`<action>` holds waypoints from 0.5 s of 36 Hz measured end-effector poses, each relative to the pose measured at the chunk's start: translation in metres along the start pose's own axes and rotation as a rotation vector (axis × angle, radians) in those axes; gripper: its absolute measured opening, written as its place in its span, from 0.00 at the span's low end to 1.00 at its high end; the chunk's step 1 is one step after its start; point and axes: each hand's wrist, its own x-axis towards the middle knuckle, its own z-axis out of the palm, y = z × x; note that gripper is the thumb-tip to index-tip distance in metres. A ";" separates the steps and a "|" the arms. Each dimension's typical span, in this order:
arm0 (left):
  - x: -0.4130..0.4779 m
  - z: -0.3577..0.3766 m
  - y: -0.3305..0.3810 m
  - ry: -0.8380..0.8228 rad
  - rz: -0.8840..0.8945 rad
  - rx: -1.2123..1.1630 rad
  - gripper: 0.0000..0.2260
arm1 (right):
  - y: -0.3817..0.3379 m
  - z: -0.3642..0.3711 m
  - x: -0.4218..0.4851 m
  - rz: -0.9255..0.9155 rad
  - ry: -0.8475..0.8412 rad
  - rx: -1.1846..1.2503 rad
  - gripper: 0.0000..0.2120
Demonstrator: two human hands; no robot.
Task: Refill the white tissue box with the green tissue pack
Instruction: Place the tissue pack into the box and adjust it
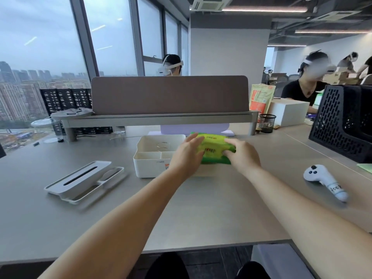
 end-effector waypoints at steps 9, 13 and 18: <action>0.016 -0.051 -0.052 0.106 -0.026 0.088 0.22 | -0.069 0.037 0.025 -0.127 -0.012 0.070 0.20; 0.012 -0.060 -0.081 0.112 -0.054 0.115 0.21 | -0.088 0.064 0.033 -0.168 -0.053 0.050 0.20; 0.014 -0.062 -0.112 0.079 -0.082 0.098 0.23 | -0.099 0.091 0.046 -0.197 -0.092 0.028 0.20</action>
